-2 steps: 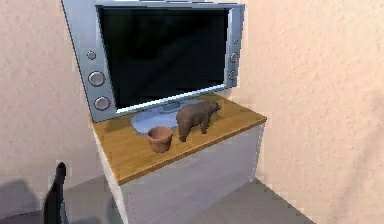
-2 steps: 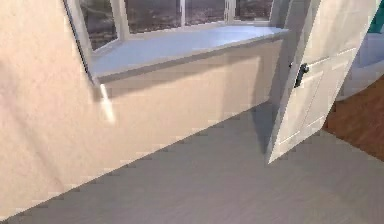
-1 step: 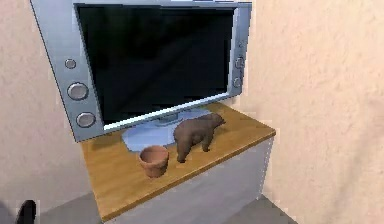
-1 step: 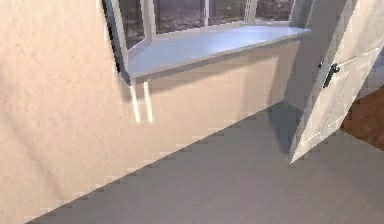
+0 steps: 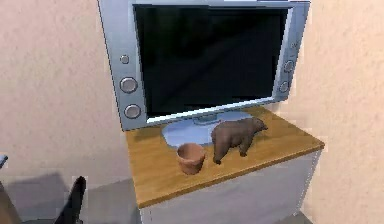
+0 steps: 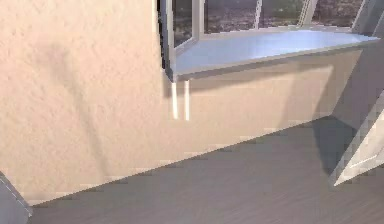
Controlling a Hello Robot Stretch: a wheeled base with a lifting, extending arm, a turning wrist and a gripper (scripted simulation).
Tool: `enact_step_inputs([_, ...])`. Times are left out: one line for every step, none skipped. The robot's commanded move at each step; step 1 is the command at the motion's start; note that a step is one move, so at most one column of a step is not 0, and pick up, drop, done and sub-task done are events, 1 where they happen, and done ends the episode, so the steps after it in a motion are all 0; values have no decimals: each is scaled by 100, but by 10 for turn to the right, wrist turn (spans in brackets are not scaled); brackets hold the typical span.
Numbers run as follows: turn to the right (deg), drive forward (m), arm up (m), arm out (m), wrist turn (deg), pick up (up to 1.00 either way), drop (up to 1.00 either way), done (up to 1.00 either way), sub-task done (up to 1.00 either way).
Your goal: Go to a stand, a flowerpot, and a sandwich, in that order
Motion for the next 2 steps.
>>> enact_step_inputs([0,0,0,0,0,0,0,0,100])
enact_step_inputs([-450,0,0,0,0,0,0,0,0])
